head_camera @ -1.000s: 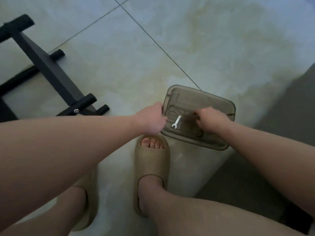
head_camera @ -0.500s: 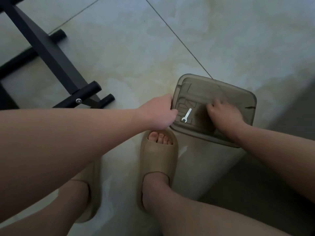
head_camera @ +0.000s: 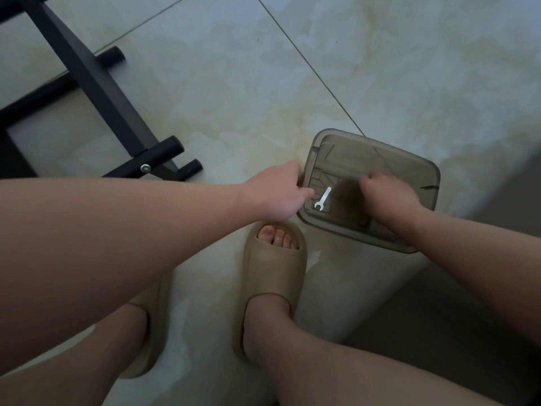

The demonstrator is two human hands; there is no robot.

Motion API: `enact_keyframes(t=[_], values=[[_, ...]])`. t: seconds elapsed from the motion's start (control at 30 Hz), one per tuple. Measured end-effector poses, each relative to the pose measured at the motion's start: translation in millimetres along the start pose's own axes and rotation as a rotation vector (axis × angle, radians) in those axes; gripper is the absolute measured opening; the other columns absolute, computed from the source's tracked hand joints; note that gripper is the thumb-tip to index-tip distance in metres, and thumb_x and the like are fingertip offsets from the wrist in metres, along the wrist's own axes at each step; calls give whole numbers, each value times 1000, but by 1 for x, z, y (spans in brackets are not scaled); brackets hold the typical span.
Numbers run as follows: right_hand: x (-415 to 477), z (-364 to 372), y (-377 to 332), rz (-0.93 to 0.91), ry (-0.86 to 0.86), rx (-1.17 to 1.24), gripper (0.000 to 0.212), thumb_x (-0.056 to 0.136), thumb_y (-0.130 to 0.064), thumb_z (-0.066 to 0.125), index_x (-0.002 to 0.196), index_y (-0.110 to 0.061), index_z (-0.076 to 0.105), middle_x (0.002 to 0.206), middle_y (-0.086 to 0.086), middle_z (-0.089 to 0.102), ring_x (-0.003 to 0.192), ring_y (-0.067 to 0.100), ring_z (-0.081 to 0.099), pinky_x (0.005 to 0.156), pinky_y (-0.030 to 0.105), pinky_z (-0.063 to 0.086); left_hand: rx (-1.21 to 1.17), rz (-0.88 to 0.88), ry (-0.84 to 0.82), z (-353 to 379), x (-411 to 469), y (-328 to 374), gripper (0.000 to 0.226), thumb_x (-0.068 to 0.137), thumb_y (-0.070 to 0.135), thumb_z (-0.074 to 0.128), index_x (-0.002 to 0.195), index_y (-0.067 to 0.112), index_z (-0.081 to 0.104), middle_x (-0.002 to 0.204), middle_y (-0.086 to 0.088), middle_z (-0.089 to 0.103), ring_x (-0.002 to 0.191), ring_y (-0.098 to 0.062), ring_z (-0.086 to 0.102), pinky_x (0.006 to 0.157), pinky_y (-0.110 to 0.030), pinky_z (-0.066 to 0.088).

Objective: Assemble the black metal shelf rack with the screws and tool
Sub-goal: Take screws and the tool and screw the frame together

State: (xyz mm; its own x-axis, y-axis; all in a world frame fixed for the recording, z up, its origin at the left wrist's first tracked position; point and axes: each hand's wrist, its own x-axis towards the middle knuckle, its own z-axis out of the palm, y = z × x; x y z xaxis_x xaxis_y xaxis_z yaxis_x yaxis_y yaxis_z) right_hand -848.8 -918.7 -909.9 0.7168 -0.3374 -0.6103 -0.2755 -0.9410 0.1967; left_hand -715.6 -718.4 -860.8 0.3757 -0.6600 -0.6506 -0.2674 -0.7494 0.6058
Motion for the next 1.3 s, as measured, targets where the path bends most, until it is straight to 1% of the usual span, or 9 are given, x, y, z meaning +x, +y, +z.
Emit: enact_keyframes(t=[0.17, 0.3, 0.47, 0.57, 0.7, 0.9, 1.03, 1.17, 1.3], values=[[-19, -59, -22, -104, 277, 432, 14, 90, -8, 60, 105, -7, 58, 106, 12, 56, 95, 35, 57, 78, 46, 51, -167, -94, 85, -31, -16, -5, 35, 103, 43, 43, 114, 11, 54, 104, -9, 65, 93, -28, 64, 77, -41, 49], [-39, -121, -63, -347, 465, 610, 20, 86, 2, 61, 104, -6, 61, 101, 7, 57, 84, 26, 57, 79, 47, 51, -635, -248, 92, -65, -34, -17, 37, 102, 39, 41, 107, 10, 63, 107, -9, 71, 81, -22, 71, 74, -34, 57], [-54, -182, -126, -563, 521, 657, 21, 86, 7, 61, 105, 0, 61, 101, 8, 57, 84, 23, 57, 78, 45, 51, -1194, -231, 12, -103, -62, -35, 47, 106, 44, 38, 99, 6, 64, 93, -10, 77, 81, -23, 75, 69, -33, 60], [-53, -205, -159, -641, 503, 648, 24, 84, 12, 57, 106, 2, 61, 102, 11, 57, 84, 29, 56, 76, 47, 49, -1321, -177, 19, -119, -75, -44, 41, 106, 36, 39, 82, 10, 61, 75, -7, 72, 68, -20, 72, 64, -30, 60], [-45, -223, -193, -709, 460, 600, 32, 83, 11, 55, 112, -1, 63, 106, 9, 57, 87, 30, 57, 77, 49, 49, -1466, -190, 141, -136, -88, -70, 36, 105, 27, 39, 85, 9, 63, 65, -4, 67, 55, -17, 67, 57, -24, 56], [-19, -217, -217, -672, 421, 593, 24, 94, -7, 62, 117, -13, 61, 113, -3, 60, 98, 13, 59, 89, 34, 49, -1364, -370, 438, -144, -98, -127, 36, 103, 32, 45, 74, 13, 55, 56, 1, 52, 42, -11, 43, 41, -18, 33], [1, -202, -228, -659, 211, 402, 37, 97, -33, 66, 129, -16, 59, 126, -2, 61, 116, 19, 54, 93, 23, 38, -1067, -419, 539, -149, -105, -159, 17, 98, 28, 50, 88, 15, 57, 58, 1, 34, 49, -15, 25, 48, -24, 18], [12, -197, -231, -658, 87, 367, 40, 92, -44, 71, 118, -14, 64, 108, 1, 65, 100, 21, 57, 85, 31, 43, -921, -376, 431, -144, -98, -169, 34, 98, 42, 52, 105, 11, 64, 58, 3, 32, 49, -17, 26, 47, -22, 22], [20, -194, -235, -632, 87, 452, 30, 85, -42, 79, 96, -15, 70, 75, 2, 64, 67, 12, 53, 62, 21, 40, -871, -221, 417, -136, -81, -168, 27, 101, 36, 53, 83, 16, 47, 56, 3, 33, 49, -17, 25, 47, -24, 21]])
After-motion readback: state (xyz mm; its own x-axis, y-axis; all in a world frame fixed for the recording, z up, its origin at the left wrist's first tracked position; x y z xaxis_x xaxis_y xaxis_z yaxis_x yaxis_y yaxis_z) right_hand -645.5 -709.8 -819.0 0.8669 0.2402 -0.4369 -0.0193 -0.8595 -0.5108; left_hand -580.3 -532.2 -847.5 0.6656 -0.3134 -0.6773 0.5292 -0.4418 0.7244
